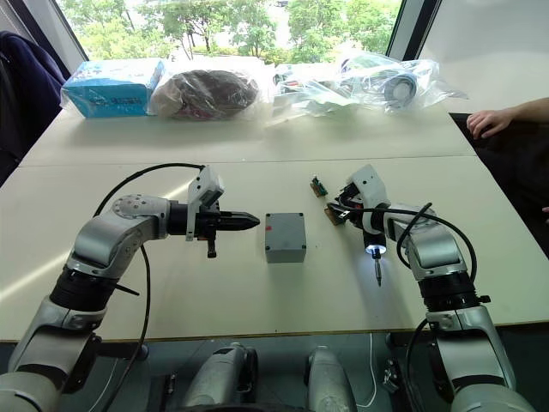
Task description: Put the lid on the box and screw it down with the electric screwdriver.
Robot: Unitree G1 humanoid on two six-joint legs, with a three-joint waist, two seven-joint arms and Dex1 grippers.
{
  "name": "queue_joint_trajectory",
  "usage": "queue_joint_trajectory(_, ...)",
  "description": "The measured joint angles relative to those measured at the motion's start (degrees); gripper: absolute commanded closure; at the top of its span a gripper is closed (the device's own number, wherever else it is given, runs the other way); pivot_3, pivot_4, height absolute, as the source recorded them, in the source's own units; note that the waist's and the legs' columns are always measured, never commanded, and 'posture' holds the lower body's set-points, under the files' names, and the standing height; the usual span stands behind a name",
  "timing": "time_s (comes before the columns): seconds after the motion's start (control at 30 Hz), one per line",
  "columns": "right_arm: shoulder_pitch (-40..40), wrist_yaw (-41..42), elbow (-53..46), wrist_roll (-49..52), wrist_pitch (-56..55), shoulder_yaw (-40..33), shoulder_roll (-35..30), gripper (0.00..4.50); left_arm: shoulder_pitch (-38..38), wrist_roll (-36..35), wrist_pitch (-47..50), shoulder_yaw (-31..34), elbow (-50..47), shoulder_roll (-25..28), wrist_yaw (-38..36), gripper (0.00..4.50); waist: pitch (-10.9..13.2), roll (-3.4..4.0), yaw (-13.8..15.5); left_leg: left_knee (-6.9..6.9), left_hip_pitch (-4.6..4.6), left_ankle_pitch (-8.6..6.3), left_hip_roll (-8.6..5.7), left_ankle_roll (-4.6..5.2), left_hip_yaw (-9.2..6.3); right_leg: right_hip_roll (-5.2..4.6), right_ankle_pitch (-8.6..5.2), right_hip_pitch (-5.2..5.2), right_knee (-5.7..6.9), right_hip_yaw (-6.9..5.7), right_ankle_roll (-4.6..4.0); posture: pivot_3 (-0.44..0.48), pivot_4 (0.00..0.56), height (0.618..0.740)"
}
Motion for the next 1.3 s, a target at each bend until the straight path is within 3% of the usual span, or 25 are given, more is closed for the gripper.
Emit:
queue_joint_trajectory(0.4, 0.06, 0.04, -0.59, -0.39, -0.26, -0.53, 0.48, 4.48, -0.01, 0.0, -0.18, -0.03, 0.46, -0.05, 0.22, 4.5, 0.0, 0.0, -0.01, 0.0, 0.0, 0.0, 0.0, 0.0, 0.0, 0.0, 0.0, 0.0, 0.0, 0.0, 0.0, 0.0, 0.15, 0.74)
queue_joint_trajectory(0.63, 0.64, 1.14, -7.52, 0.6, -0.03, -2.73, -0.13, 4.48, -0.01, -0.07, -0.19, -0.04, 0.55, -0.06, 0.02, 4.5, 0.0, 0.0, 0.03, 0.0, 0.0, 0.0, 0.01, 0.0, 0.0, 0.0, 0.0, 0.0, 0.0, 0.0, 0.0, 0.0, 0.15, 0.74)
queue_joint_trajectory(0.93, 6.12, 2.24, -25.78, 8.3, 7.64, -4.52, -0.02, 4.48, -0.04, -1.13, -0.06, -0.05, -1.36, 4.17, -2.95, 4.5, 0.0, 0.0, 0.05, 0.0, 0.0, 0.0, 0.03, 0.0, -0.03, 0.0, 0.0, 0.01, 0.0, 0.0, 0.0, 0.0, 0.15, 0.74)
queue_joint_trajectory(1.3, 8.72, 0.3, -26.9, 8.52, 8.1, -1.9, 1.08, 4.48, -0.58, -1.25, 0.05, -0.07, -1.81, 3.65, -1.94, 4.5, 0.0, 0.0, 0.26, 0.01, 0.0, 0.0, 0.01, 0.0, -0.03, 0.0, 0.0, 0.01, -0.01, 0.0, -0.01, 0.0, 0.15, 0.74)
